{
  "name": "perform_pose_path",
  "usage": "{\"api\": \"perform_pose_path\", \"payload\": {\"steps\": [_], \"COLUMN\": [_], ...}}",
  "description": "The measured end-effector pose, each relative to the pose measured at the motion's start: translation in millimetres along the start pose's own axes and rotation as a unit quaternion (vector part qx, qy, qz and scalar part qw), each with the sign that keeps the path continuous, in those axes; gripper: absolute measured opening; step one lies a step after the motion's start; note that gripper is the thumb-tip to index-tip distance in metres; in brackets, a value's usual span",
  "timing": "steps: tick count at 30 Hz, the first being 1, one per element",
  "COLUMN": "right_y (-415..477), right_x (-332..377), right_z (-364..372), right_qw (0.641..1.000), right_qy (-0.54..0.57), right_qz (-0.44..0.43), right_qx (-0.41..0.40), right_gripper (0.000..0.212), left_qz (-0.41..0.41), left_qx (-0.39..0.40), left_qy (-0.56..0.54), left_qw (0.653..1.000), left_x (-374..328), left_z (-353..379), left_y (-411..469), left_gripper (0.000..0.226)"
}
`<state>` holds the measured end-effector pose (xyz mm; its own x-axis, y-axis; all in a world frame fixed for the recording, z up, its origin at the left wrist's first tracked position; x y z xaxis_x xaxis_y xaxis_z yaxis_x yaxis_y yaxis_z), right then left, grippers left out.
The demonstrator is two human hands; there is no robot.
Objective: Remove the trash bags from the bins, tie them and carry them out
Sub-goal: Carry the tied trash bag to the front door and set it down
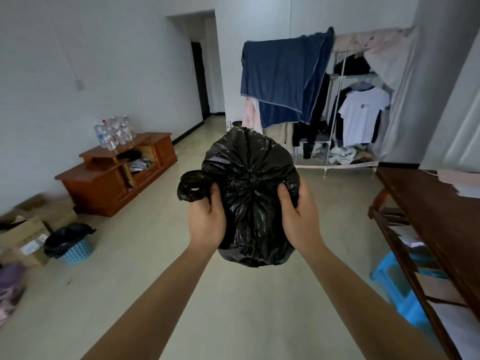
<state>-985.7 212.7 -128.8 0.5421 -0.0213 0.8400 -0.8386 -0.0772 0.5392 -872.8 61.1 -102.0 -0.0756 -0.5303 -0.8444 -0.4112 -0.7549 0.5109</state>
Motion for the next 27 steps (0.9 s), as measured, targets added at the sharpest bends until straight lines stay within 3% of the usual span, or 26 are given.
{"api": "perform_pose_path", "payload": {"steps": [7,11,20,27], "right_y": [173.9,250.9,398.3,527.4], "right_x": [-98.3,-121.0,-201.2,-258.8], "right_z": [72.5,135.1,363.6,524.6], "right_qw": [0.998,0.995,0.987,0.989], "right_qy": [0.019,0.033,0.062,0.067], "right_qz": [-0.012,-0.011,-0.037,-0.017], "right_qx": [0.055,0.093,0.147,0.131], "right_gripper": [0.040,0.046,0.046,0.043], "left_qz": [-0.044,-0.054,-0.059,-0.043], "left_qx": [0.003,-0.030,-0.106,-0.072], "left_qy": [0.012,0.025,-0.009,0.000], "left_qw": [0.999,0.998,0.993,0.996], "left_x": [50.3,75.8,212.6,307.0], "left_z": [130.4,161.8,211.9,264.9], "left_y": [136.5,214.1,430.8,629.6], "left_gripper": [0.022,0.026,0.029,0.029]}}
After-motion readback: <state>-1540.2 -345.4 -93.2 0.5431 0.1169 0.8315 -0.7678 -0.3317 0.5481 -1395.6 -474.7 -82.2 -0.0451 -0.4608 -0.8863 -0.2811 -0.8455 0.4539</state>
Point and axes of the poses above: each hand's wrist, its own y-axis towards the middle knuckle, its own z-axis out of the palm, x = y × z, the point moved 2 cm from there along y, towards the middle knuckle, and after that the axes turned 8 degrees about -x, right-handed, at the moved point
